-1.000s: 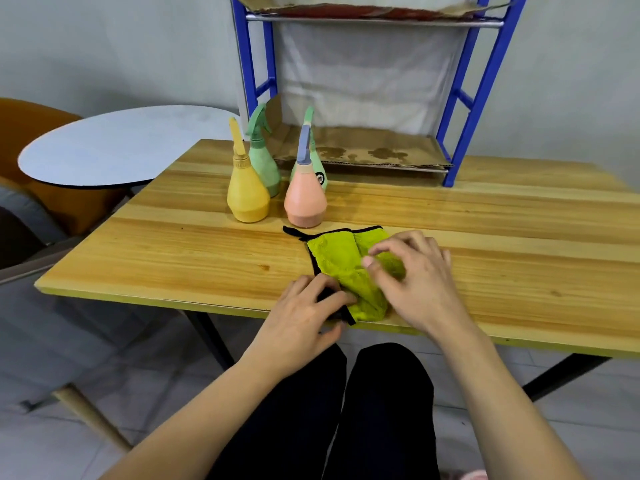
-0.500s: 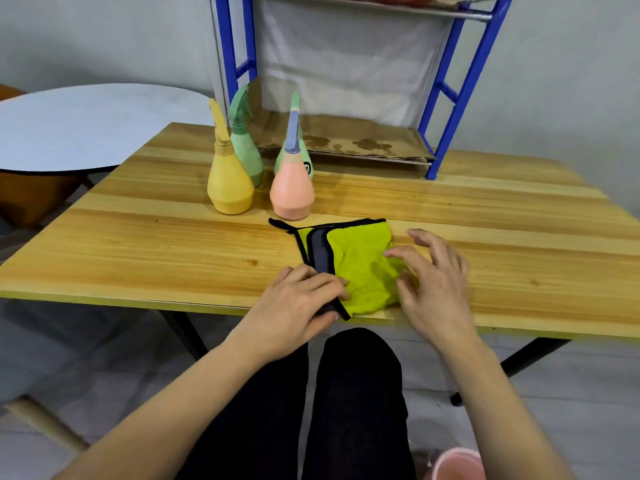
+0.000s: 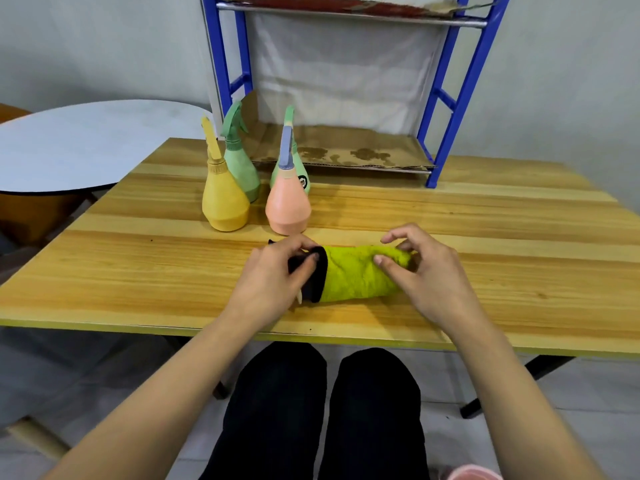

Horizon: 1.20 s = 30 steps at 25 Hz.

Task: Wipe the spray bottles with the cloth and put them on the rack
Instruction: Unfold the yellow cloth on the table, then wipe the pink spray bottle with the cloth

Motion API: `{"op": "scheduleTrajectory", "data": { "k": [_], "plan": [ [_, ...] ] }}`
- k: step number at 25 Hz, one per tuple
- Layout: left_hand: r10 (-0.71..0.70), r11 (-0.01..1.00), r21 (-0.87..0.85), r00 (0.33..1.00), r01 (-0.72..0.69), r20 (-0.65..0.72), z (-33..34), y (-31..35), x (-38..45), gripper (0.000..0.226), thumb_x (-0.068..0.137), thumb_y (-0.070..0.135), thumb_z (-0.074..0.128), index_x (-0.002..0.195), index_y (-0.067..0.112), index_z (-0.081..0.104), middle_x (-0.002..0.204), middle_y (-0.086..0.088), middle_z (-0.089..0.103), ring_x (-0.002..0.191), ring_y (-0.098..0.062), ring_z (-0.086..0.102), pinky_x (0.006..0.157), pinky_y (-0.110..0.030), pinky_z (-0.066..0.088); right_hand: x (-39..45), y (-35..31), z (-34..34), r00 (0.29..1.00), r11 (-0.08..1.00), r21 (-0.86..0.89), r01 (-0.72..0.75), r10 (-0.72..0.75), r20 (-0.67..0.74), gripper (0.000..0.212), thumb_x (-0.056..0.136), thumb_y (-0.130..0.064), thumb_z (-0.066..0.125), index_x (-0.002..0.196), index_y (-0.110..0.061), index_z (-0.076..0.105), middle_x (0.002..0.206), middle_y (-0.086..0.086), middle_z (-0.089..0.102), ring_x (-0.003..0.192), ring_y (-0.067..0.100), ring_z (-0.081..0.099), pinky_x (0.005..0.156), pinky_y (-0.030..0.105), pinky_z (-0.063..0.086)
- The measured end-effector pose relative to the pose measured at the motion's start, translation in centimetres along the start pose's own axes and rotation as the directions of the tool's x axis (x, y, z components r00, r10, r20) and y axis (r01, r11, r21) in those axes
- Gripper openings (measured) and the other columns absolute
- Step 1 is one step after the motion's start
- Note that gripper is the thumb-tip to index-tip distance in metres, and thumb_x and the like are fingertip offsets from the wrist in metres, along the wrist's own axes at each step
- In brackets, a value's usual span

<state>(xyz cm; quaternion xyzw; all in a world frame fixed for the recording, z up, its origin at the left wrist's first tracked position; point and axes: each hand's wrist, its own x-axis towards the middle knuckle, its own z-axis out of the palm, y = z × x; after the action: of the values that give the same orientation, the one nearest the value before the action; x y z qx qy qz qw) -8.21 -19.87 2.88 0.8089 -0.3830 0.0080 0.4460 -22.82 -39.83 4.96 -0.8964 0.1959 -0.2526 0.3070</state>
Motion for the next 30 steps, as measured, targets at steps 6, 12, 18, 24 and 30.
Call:
{"op": "scheduleTrajectory", "data": {
  "k": [6, 12, 18, 24, 30],
  "plan": [
    [-0.054, 0.979, 0.182, 0.982, 0.088, -0.182, 0.1, -3.8, 2.0, 0.016, 0.098, 0.027, 0.065, 0.114, 0.026, 0.062, 0.098, 0.009, 0.065, 0.085, -0.020, 0.060, 0.073, -0.043, 0.054, 1.6, -0.1, 3.8, 0.916, 0.845, -0.443, 0.299, -0.384, -0.115, 0.019, 0.093, -0.023, 0.063, 0.111, -0.021, 0.067, 0.112, 0.000, 0.064, 0.100, 0.025, 0.055, 0.087, 0.042, 0.041],
    [-0.038, 0.986, 0.151, 0.971, 0.076, -0.234, -1.1, -4.1, 2.3, 0.031, 0.096, 0.026, 0.061, 0.126, 0.025, 0.055, 0.113, 0.007, 0.058, 0.098, -0.020, 0.055, 0.082, -0.042, 0.052, 1.5, 1.5, 4.3, 0.855, 0.846, -0.371, 0.384, -0.173, 0.489, 0.064, 0.089, -0.078, 0.033, 0.147, -0.050, 0.037, 0.148, -0.023, 0.043, 0.135, 0.004, 0.040, 0.112, 0.035, 0.032],
    [-0.075, 0.986, 0.127, 0.964, 0.110, -0.254, -1.1, -2.1, 4.9, 0.061, 0.091, 0.031, 0.066, 0.145, 0.018, 0.041, 0.137, -0.003, 0.048, 0.121, -0.024, 0.048, 0.100, -0.036, 0.042, 1.2, 0.7, 4.3, 0.996, 0.746, -0.662, -0.073, 0.084, -0.015, 0.058, 0.093, -0.065, 0.039, 0.136, -0.031, 0.058, 0.118, 0.002, 0.066, 0.104, 0.033, 0.057, 0.087, 0.043, 0.047],
    [-0.234, 0.966, 0.043, 0.929, 0.256, -0.287, 0.1, -0.9, 10.0, 0.076, 0.086, 0.047, 0.074, 0.146, 0.018, 0.037, 0.141, -0.010, 0.049, 0.126, -0.030, 0.049, 0.107, -0.044, 0.043, 2.5, 0.1, 2.6, 0.976, 0.915, -0.374, 0.149, -0.075, 0.207, 0.050, 0.093, -0.061, 0.041, 0.140, -0.048, 0.048, 0.148, -0.018, 0.045, 0.141, 0.016, 0.039, 0.113, 0.040, 0.033],
    [-0.286, 0.958, -0.075, 0.923, 0.276, -0.256, -0.2, -1.9, 10.9, 0.044, 0.087, 0.039, 0.077, 0.120, 0.021, 0.055, 0.107, 0.001, 0.069, 0.101, -0.023, 0.067, 0.085, -0.046, 0.059, 2.6, 2.7, 2.4, 0.848, 0.990, -0.143, 0.020, 0.059, 0.526, 0.053, 0.089, -0.070, 0.030, 0.140, -0.074, 0.020, 0.159, -0.038, 0.005, 0.150, -0.008, -0.002, 0.126, 0.036, 0.004]
  ]
}}
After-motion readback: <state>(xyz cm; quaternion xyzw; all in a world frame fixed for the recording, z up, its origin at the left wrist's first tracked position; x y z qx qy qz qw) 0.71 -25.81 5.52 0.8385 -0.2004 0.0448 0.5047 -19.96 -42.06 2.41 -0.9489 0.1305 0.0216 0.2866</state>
